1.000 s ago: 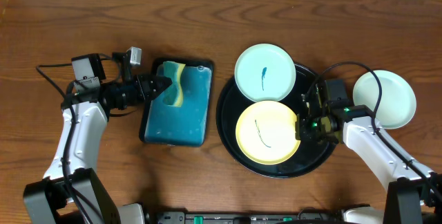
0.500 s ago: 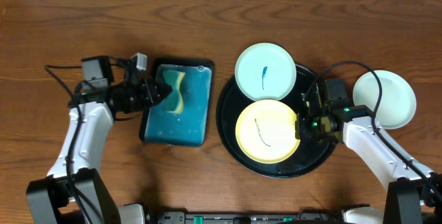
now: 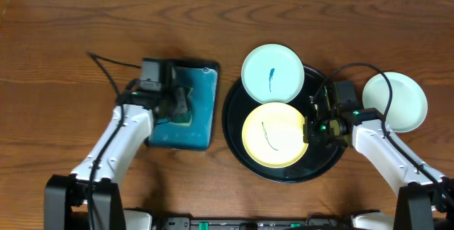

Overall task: Clean dirty plates on tray and stack at the side
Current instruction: 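Move the sponge in the left gripper over the yellow plate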

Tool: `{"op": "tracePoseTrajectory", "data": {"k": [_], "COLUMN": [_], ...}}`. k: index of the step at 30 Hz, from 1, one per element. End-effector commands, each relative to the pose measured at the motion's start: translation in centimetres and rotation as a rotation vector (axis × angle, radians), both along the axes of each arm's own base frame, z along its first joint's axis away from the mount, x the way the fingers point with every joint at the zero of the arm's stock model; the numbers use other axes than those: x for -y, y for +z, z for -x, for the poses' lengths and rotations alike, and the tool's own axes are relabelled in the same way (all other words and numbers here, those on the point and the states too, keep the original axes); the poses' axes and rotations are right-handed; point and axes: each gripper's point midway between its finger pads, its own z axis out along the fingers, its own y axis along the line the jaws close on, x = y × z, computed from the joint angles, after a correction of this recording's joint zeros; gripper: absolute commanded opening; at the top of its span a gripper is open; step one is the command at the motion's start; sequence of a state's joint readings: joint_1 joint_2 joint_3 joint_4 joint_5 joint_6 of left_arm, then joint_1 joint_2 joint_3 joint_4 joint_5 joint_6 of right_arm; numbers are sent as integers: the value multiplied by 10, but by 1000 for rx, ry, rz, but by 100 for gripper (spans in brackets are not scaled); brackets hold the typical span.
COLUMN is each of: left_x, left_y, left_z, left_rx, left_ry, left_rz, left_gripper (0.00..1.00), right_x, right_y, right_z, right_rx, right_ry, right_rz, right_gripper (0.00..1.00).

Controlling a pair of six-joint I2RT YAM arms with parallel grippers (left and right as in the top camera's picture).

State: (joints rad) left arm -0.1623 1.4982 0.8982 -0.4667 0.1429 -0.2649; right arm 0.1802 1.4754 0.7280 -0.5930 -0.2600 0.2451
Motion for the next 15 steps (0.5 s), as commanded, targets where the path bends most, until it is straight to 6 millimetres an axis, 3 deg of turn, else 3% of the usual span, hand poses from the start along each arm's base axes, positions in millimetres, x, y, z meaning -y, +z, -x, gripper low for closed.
{"op": "tracePoseTrajectory", "data": {"k": [1, 8, 15], "left_x": [1, 51, 131], "left_y": [9, 32, 45], "left_z": [-4, -1, 20], "left_rx": [41, 78, 120], "left_ry": [-25, -174, -390], "left_rz": [-156, -167, -28], "left_gripper": [7, 7, 8], "right_x": [-2, -2, 1], "right_y": [-2, -3, -14], "right_z": [3, 6, 20], "right_rx": [-9, -24, -69], "right_ry": [2, 3, -19], "right_rz": [1, 3, 7], "right_gripper": [1, 1, 1]}}
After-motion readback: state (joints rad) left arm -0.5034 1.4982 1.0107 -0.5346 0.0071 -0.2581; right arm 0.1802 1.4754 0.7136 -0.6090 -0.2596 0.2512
